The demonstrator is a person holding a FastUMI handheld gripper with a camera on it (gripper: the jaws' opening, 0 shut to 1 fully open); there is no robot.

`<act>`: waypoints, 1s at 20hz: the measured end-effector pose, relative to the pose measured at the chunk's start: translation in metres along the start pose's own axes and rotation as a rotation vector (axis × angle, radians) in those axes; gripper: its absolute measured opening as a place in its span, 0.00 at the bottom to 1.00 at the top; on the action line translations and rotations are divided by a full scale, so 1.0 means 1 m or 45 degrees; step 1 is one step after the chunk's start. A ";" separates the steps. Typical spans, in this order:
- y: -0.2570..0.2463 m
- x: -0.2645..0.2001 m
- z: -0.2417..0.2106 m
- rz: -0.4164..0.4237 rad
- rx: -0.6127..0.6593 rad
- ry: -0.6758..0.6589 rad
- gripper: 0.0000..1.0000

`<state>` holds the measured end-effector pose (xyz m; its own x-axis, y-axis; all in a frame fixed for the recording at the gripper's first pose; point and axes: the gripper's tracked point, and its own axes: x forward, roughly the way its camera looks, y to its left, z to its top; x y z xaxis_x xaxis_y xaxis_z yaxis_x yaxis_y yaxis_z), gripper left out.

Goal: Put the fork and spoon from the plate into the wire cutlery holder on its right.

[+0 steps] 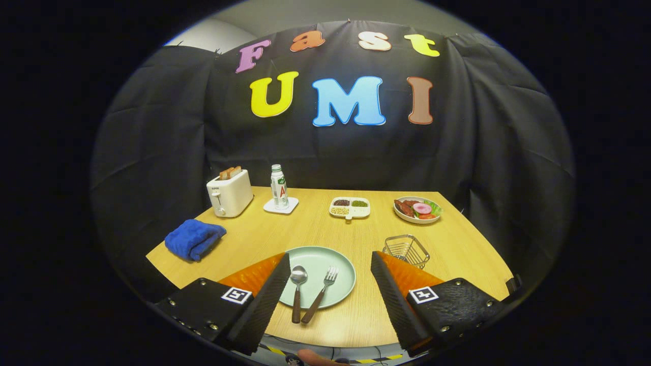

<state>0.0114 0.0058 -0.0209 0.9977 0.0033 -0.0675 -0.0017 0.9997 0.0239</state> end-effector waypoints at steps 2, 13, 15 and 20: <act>0.000 0.005 -0.007 -0.001 0.000 0.029 0.97; 0.002 0.038 -0.083 -0.016 0.076 0.361 0.97; 0.001 0.043 -0.101 -0.035 0.093 0.442 0.97; 0.003 0.055 -0.139 -0.032 0.133 0.619 0.97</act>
<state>0.0564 0.0124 -0.1633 0.8505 0.0151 -0.5258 0.0533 0.9920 0.1147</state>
